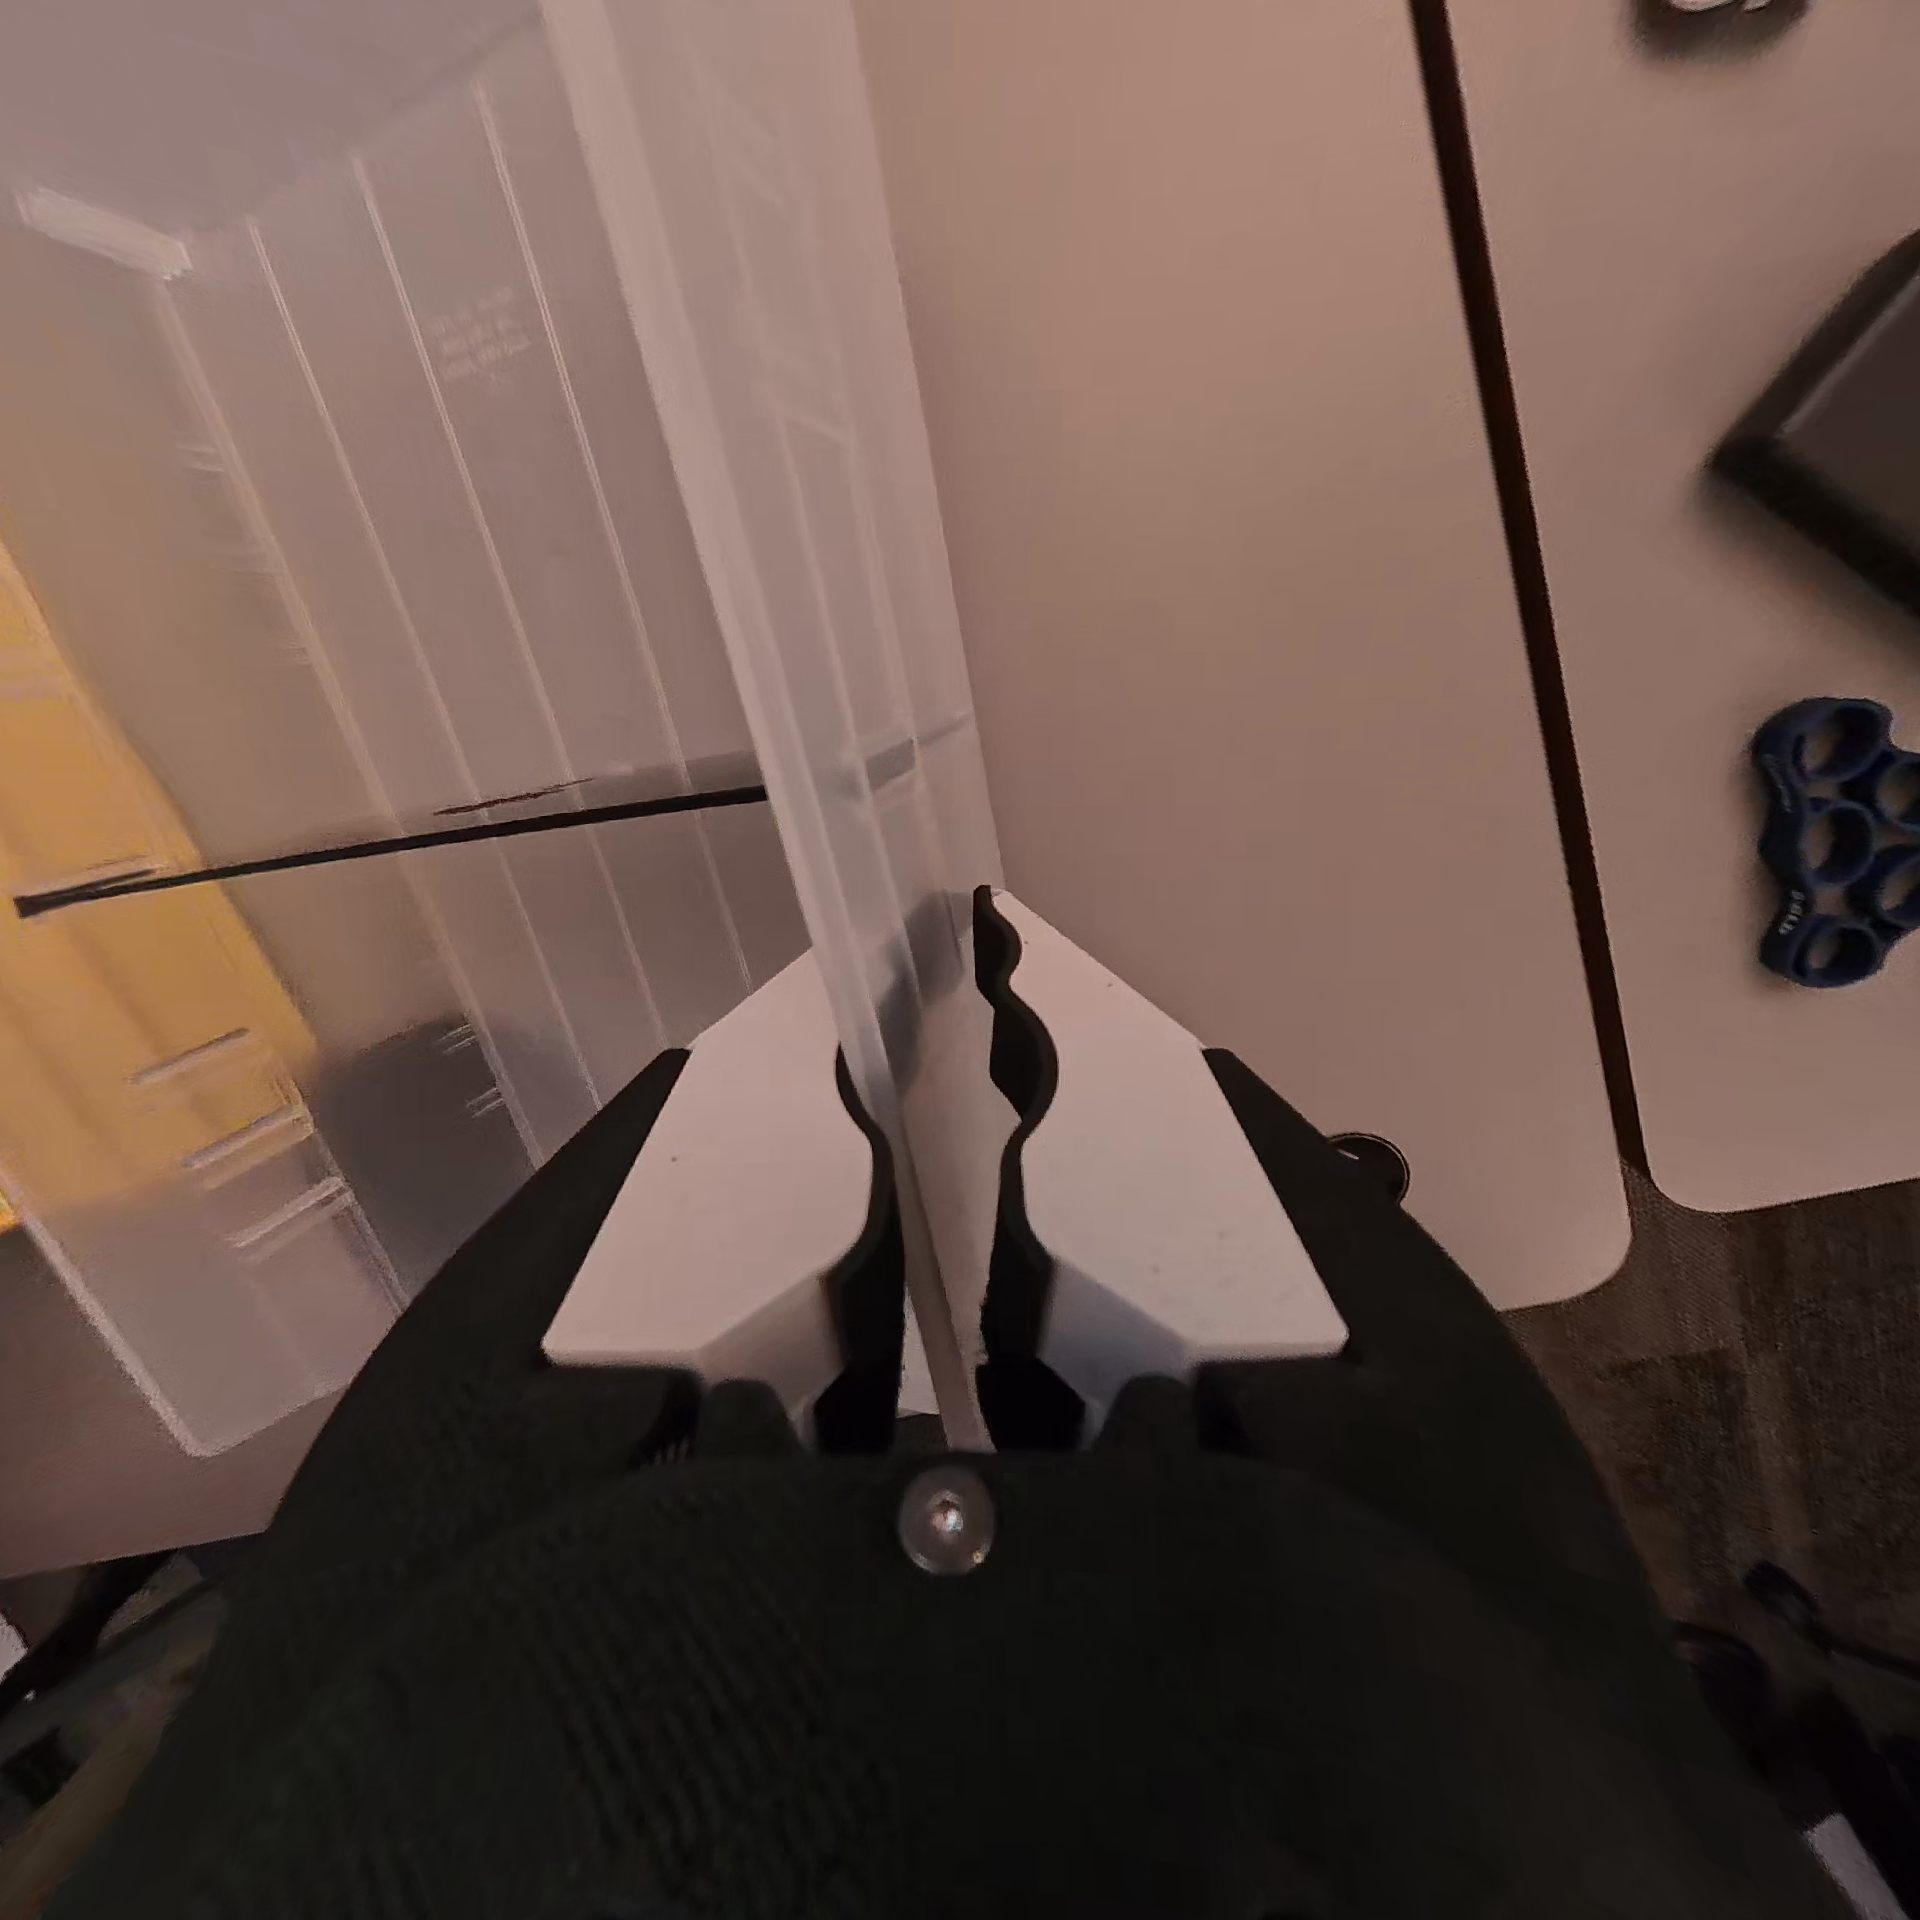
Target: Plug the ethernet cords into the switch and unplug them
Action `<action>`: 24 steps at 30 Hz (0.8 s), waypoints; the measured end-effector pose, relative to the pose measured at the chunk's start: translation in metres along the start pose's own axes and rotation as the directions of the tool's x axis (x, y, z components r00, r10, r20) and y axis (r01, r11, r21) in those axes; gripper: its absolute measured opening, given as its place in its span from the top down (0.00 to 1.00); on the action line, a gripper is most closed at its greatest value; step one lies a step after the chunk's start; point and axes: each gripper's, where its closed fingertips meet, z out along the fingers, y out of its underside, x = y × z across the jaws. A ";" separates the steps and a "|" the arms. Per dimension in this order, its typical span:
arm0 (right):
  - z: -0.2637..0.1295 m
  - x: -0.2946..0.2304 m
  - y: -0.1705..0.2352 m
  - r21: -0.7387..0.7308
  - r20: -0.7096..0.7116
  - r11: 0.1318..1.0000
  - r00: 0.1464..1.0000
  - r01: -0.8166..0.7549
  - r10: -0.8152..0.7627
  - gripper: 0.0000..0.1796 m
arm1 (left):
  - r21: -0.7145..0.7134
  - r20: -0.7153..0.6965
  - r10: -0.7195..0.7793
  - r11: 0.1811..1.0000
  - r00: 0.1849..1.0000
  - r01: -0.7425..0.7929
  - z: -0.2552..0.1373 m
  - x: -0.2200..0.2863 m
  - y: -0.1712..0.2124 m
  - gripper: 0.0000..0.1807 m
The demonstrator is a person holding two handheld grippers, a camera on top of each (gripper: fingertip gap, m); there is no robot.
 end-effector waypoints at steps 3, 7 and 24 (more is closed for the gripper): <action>0.006 -0.007 -0.001 -0.011 -0.010 1.000 1.000 0.023 -0.023 0.95 | -0.065 0.058 0.032 0.998 0.998 -0.028 -0.022 -0.016 0.006 0.77; 0.015 -0.025 -0.001 -0.025 0.021 0.999 0.999 0.034 -0.034 0.95 | -0.079 0.230 0.050 0.996 0.972 -0.032 -0.072 -0.057 0.010 0.93; 0.078 -0.133 -0.019 -0.065 0.180 0.994 0.981 0.086 -0.074 0.97 | 0.184 0.549 -0.409 0.910 0.729 0.371 -0.279 -0.190 0.116 0.97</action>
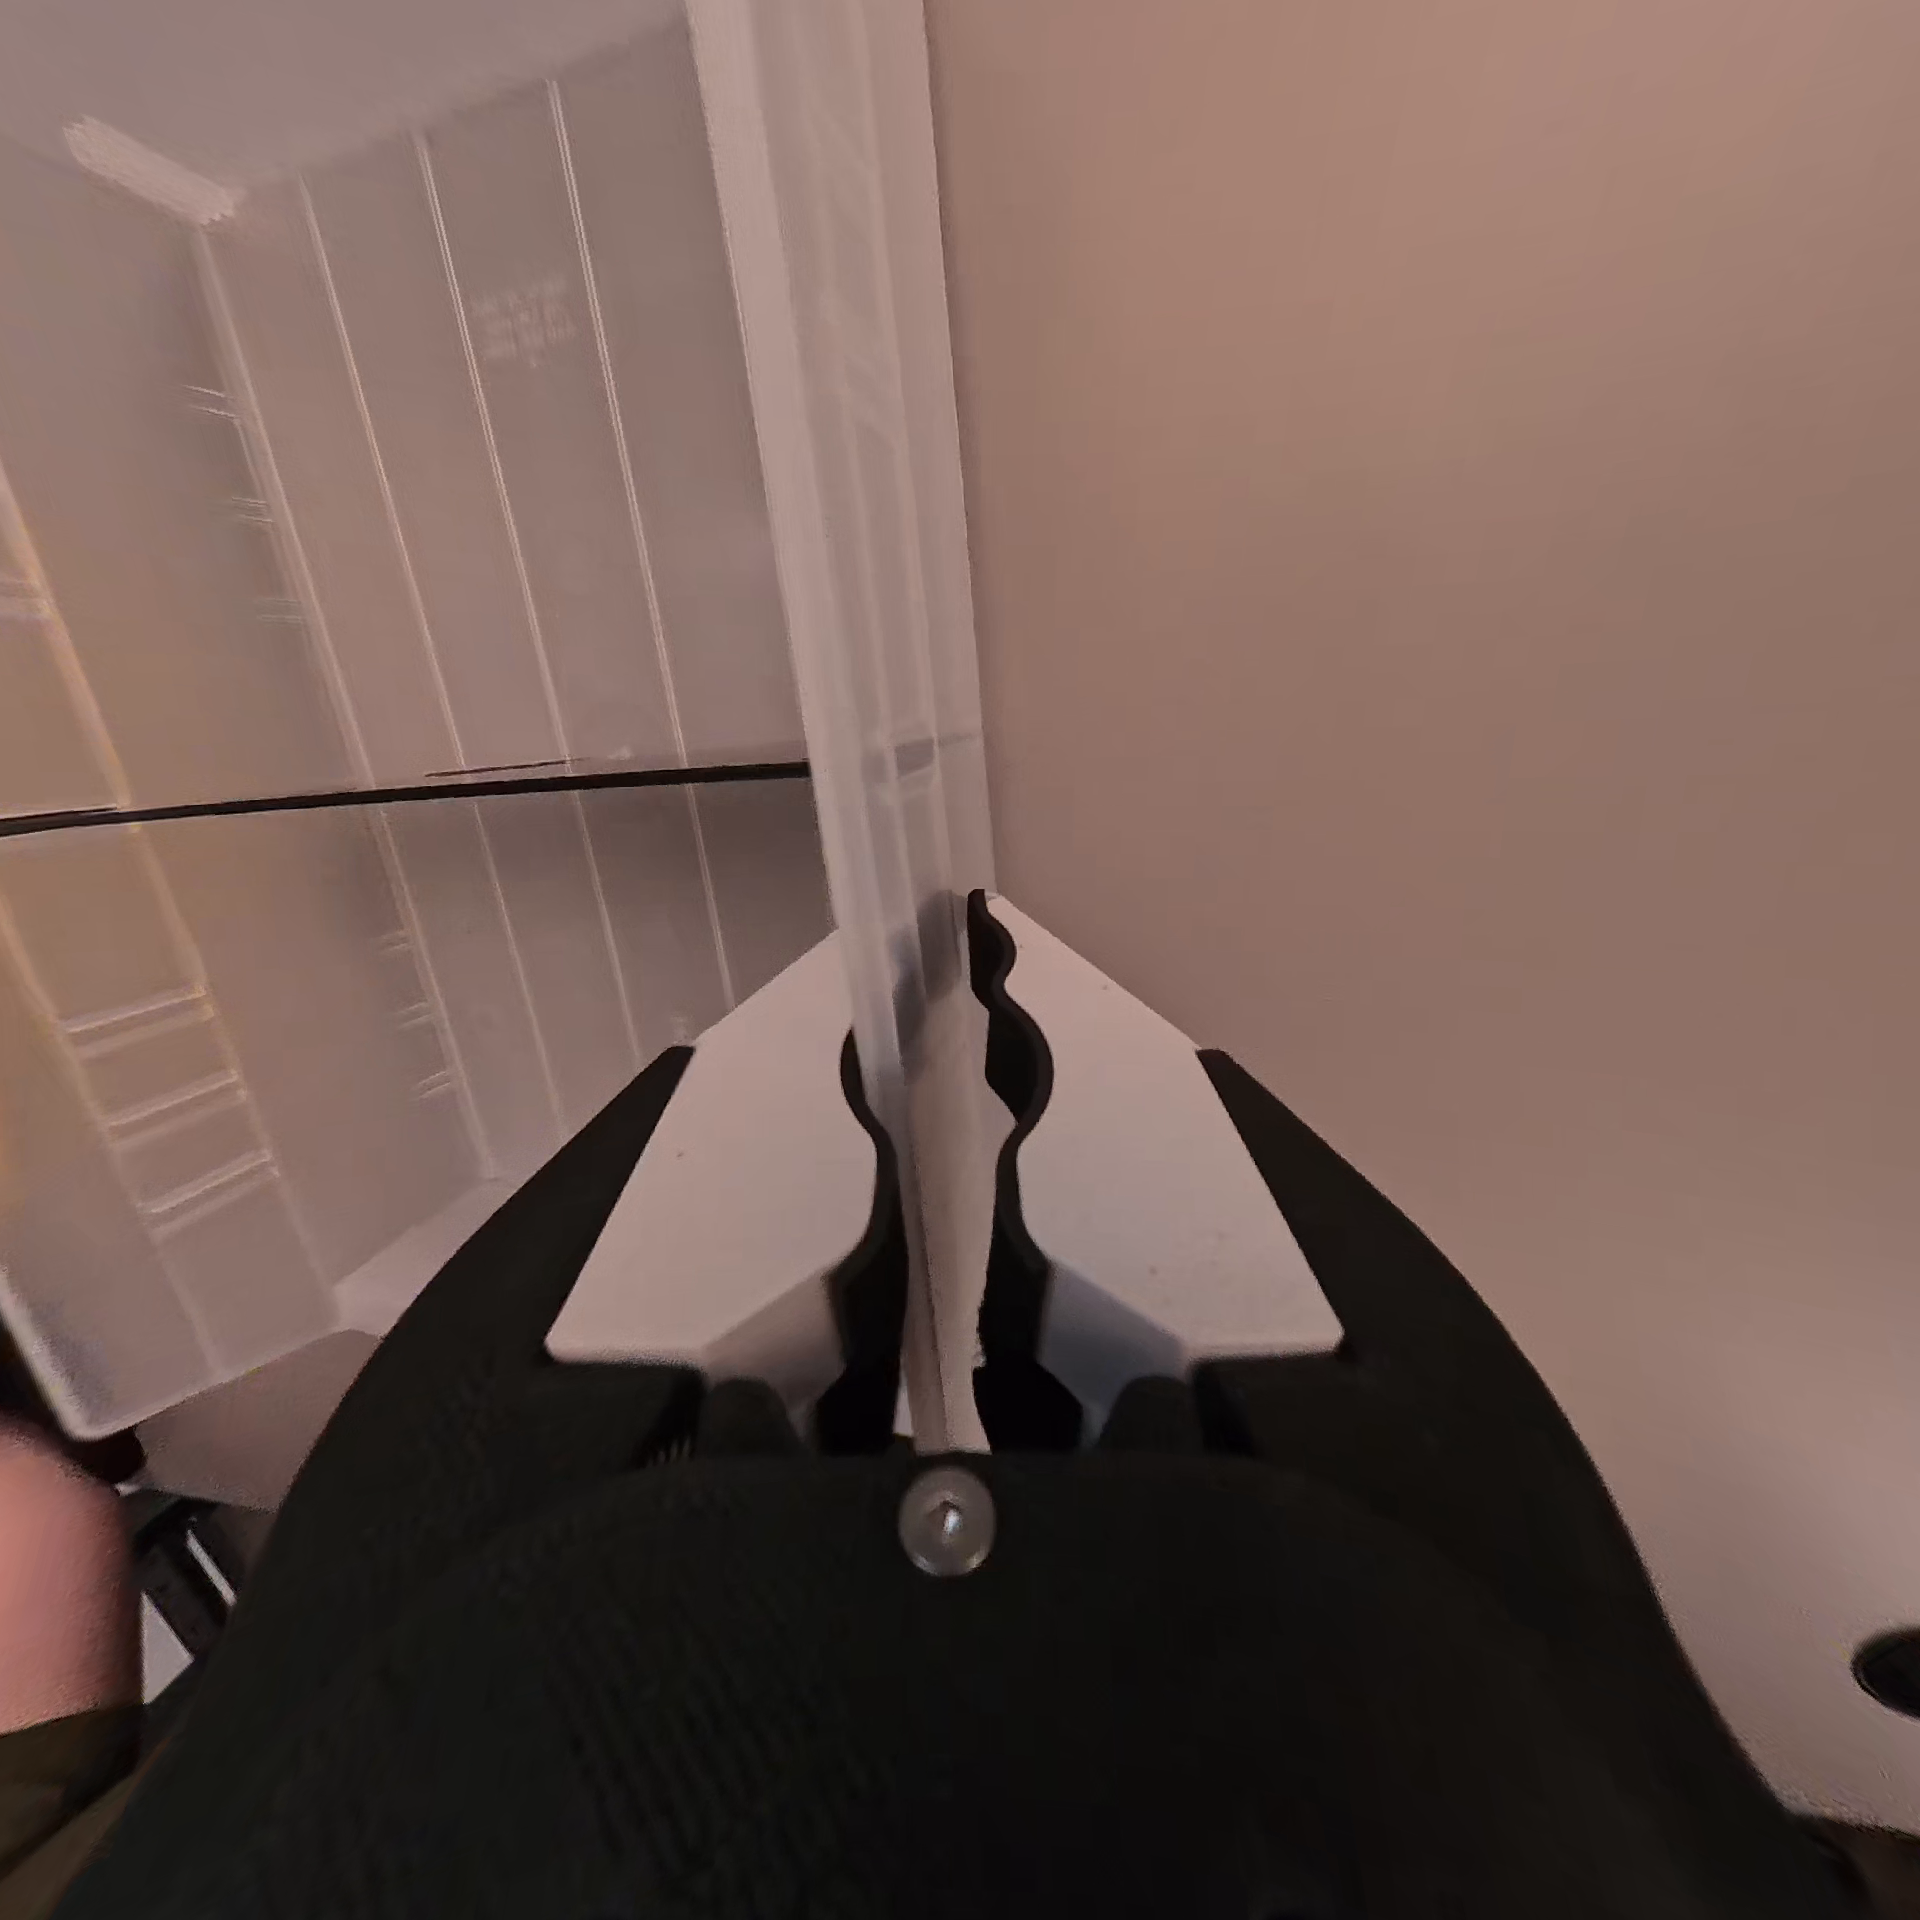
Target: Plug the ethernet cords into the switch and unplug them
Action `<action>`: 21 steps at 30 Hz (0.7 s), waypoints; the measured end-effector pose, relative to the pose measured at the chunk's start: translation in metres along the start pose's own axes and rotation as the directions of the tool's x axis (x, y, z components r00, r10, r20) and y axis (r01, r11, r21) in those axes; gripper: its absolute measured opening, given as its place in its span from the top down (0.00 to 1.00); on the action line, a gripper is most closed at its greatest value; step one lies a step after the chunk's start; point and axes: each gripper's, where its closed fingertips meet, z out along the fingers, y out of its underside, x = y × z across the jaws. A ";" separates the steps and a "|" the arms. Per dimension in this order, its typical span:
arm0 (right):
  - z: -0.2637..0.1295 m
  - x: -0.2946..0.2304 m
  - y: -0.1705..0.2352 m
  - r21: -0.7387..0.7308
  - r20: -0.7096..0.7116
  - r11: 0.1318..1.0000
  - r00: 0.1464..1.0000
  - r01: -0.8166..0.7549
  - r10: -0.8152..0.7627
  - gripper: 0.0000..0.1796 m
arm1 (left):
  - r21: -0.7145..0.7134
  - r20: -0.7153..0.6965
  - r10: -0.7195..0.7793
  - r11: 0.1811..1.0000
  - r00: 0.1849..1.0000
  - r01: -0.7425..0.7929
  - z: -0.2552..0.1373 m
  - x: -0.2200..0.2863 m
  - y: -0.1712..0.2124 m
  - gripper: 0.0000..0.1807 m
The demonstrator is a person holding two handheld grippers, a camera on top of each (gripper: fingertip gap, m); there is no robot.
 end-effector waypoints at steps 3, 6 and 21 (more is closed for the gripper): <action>0.007 -0.002 -0.012 0.022 -0.046 0.999 0.998 0.049 -0.048 0.97 | 0.004 0.041 -0.125 0.992 0.991 0.125 -0.018 -0.034 0.021 0.97; 0.011 0.000 -0.018 0.004 -0.060 0.998 0.996 0.060 -0.060 0.98 | -0.052 -0.001 -0.200 0.978 0.980 0.200 -0.034 -0.040 0.053 0.97; 0.011 0.008 -0.032 -0.083 -0.147 0.973 0.963 0.214 -0.224 0.98 | -0.009 -0.013 -0.331 0.944 0.944 0.331 -0.037 -0.059 0.050 0.96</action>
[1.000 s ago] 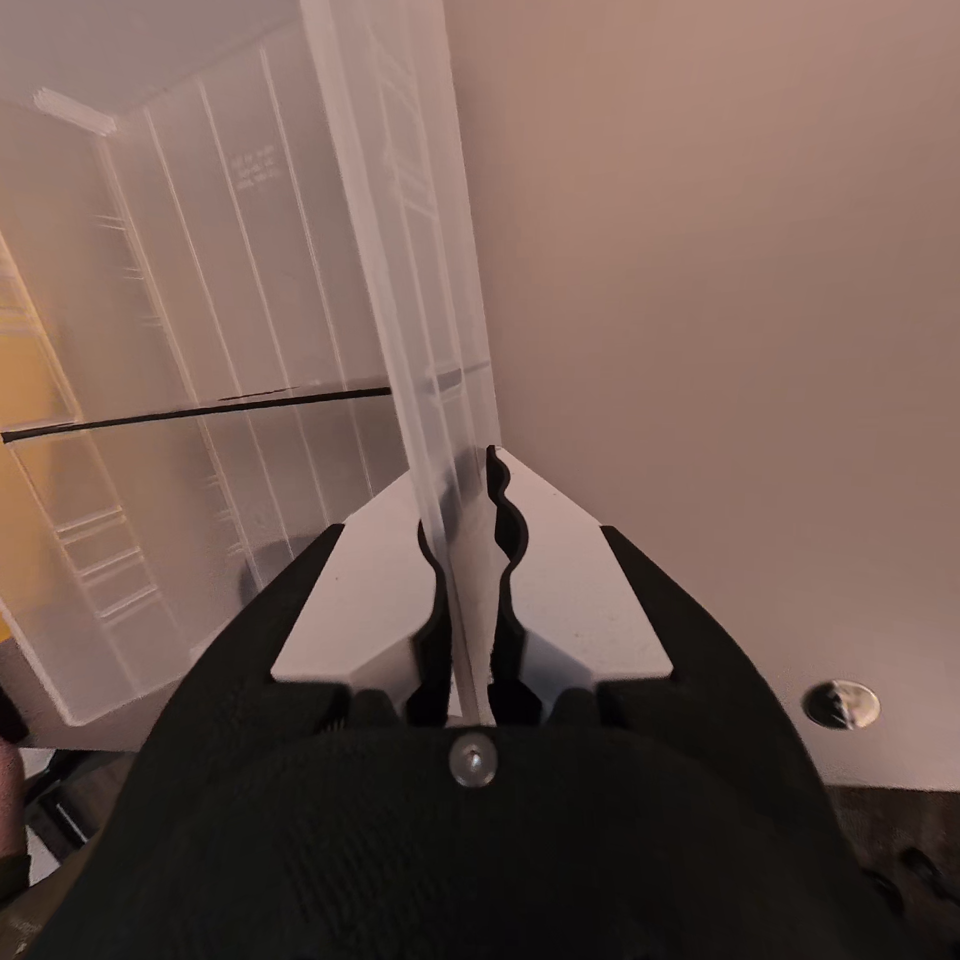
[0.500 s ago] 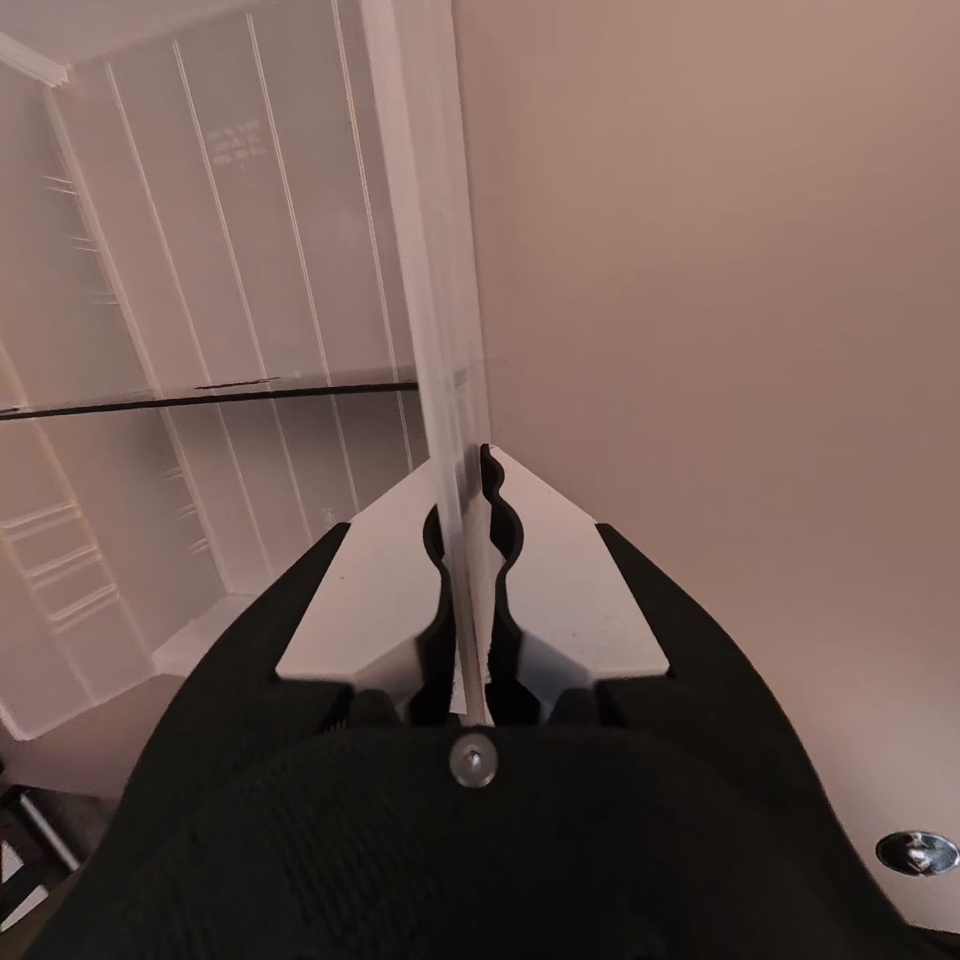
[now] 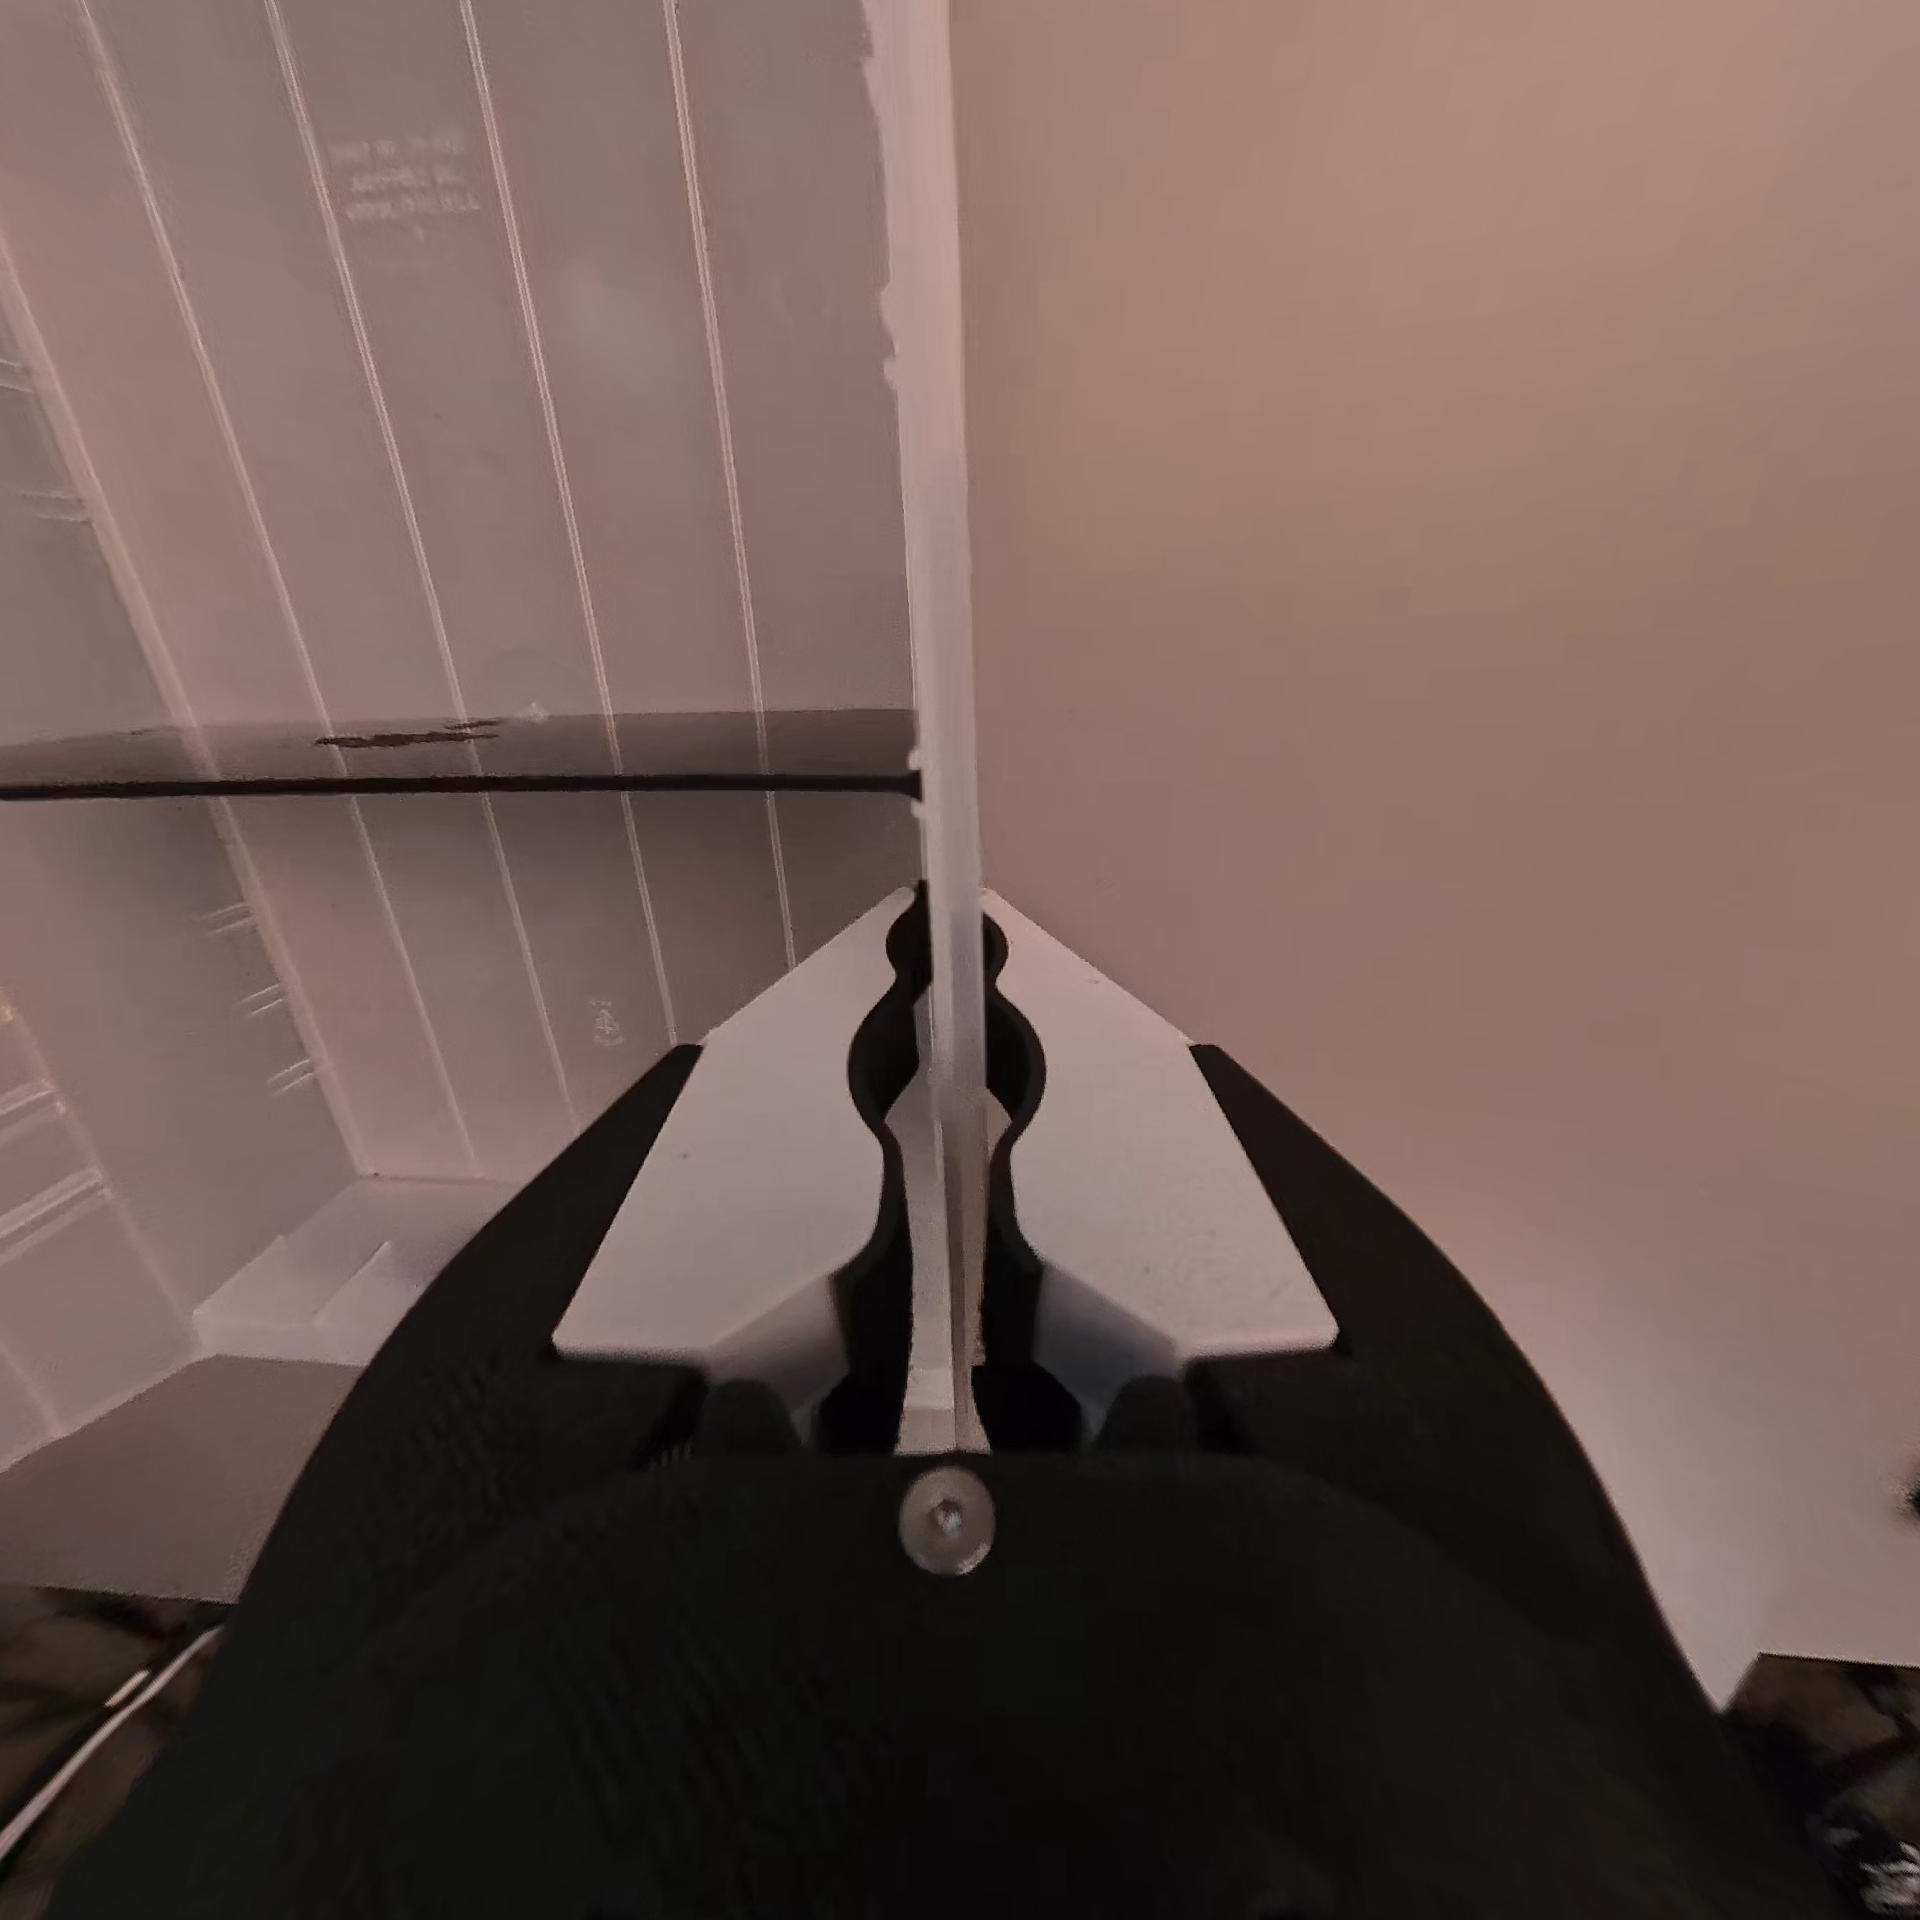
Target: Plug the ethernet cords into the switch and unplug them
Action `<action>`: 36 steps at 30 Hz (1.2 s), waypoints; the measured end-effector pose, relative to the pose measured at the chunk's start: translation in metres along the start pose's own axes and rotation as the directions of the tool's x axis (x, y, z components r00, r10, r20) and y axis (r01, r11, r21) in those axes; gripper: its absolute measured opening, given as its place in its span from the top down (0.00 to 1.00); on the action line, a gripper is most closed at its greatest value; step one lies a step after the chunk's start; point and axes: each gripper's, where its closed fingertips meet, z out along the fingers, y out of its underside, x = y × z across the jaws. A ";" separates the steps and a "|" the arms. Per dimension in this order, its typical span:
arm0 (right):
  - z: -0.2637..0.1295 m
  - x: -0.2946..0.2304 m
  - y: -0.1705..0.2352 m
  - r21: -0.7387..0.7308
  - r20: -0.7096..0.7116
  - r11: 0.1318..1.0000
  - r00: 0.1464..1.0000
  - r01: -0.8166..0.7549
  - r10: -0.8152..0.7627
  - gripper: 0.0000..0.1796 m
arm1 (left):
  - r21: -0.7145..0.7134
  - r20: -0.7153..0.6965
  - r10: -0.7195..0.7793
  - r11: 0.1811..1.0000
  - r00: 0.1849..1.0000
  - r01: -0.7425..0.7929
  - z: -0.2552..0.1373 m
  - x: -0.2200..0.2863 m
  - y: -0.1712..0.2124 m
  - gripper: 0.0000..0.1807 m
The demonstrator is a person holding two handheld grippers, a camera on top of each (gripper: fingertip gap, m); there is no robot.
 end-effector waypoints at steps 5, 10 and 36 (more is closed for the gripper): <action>0.000 0.002 -0.001 0.006 0.002 0.999 0.999 0.036 -0.036 0.98 | 0.114 -0.039 -0.122 0.986 0.992 0.125 -0.007 -0.021 -0.014 0.94; -0.001 0.012 -0.004 0.037 -0.001 0.999 1.000 0.021 -0.021 0.98 | 0.165 -0.032 -0.208 0.964 0.978 0.211 -0.020 -0.043 -0.007 0.93; -0.244 -0.125 -0.069 0.910 -0.294 0.202 0.908 0.362 -0.299 0.68 | 0.402 0.139 0.674 0.631 0.725 -0.664 -0.062 0.116 -0.041 0.80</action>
